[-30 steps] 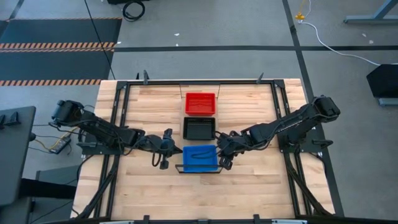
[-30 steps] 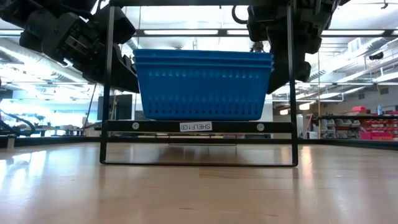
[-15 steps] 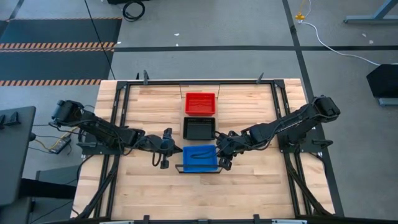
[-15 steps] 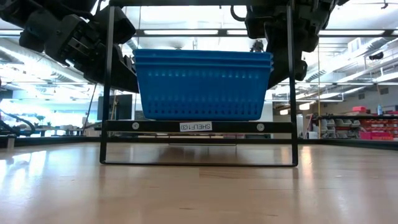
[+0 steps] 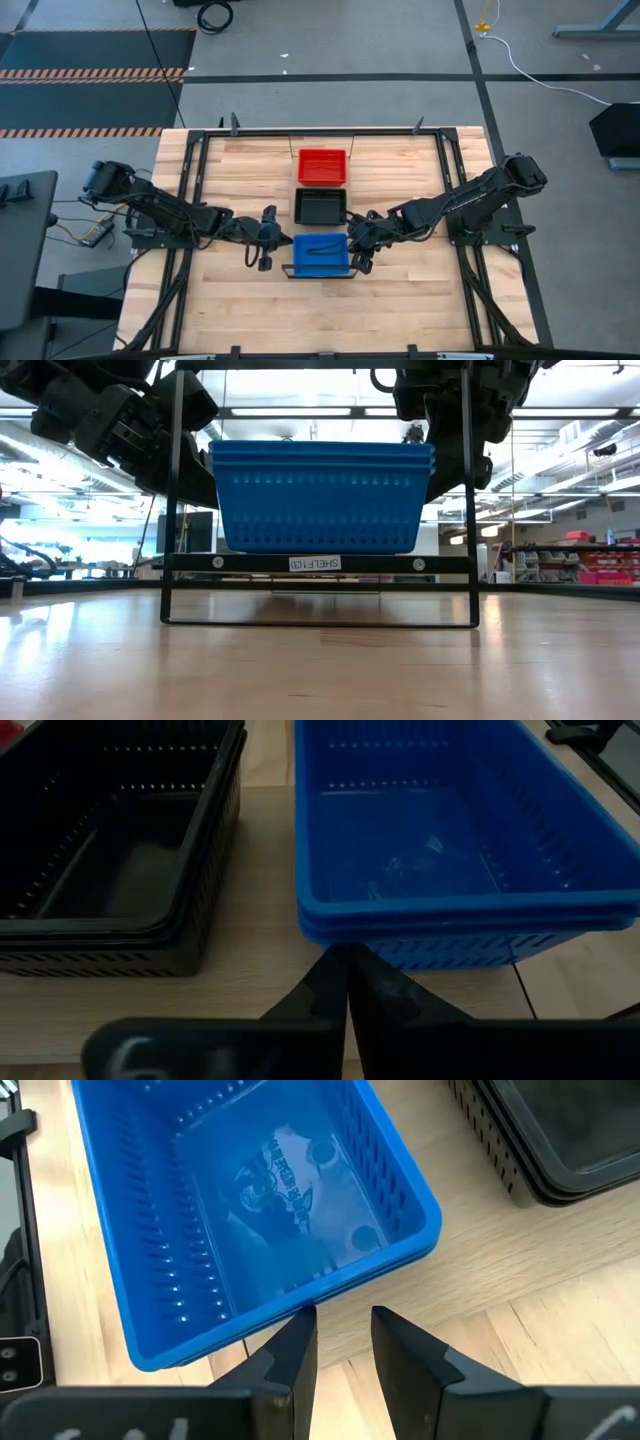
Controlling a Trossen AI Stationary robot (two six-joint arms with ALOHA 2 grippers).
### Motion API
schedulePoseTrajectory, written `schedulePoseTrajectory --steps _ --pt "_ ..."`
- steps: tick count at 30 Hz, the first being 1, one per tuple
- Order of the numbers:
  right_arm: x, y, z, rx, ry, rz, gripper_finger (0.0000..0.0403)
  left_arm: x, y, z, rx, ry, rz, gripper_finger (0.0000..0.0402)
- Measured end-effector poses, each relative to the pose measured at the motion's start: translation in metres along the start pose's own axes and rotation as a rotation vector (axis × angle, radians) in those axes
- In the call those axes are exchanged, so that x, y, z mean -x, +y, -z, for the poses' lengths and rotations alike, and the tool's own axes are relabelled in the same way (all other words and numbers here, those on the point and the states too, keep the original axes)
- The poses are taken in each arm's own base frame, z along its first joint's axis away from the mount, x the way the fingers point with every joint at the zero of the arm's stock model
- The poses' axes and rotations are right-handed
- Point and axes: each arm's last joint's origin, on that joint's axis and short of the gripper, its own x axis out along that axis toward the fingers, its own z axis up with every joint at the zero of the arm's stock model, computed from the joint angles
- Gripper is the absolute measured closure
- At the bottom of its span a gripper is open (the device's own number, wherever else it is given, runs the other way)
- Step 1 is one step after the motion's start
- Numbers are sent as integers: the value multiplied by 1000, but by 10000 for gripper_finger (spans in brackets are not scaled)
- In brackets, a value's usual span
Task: Stack baskets on shelf by color
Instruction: Adjust the bins on the shelf, then return to Home Position
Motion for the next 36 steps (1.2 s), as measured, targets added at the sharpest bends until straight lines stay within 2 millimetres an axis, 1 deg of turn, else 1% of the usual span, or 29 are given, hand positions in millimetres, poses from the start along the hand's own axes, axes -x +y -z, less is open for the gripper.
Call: schedulePoseTrajectory --steps 6,12,16,19,22,25,27,29,31,33,36 --pt "0 1 1 3 1 -2 298 0 0 0 2 0 0 393" --pt "1 5 4 20 7 -11 298 0 0 0 3 0 0 383" --pt "1 6 5 67 8 -13 298 0 0 0 1 5 -1 381" --pt "1 5 5 102 10 -15 298 1 -1 0 1 4 2 388" --pt "4 3 4 118 24 -10 298 3 -4 0 -9 3 11 395" --pt "12 0 1 112 35 5 299 5 -3 1 -33 22 -19 395" --pt "20 -2 -2 104 34 11 299 9 1 -1 -43 25 -62 392" --pt "26 -4 -5 100 21 12 299 17 5 -2 -63 35 -112 388" --pt "35 -6 -10 113 0 5 298 28 9 -11 -73 -7 -150 388" --pt "44 -10 -16 152 -31 0 298 41 15 -19 -82 -52 -180 391" --pt "57 -18 -24 267 -87 15 298 60 25 -33 -84 -157 -215 396"
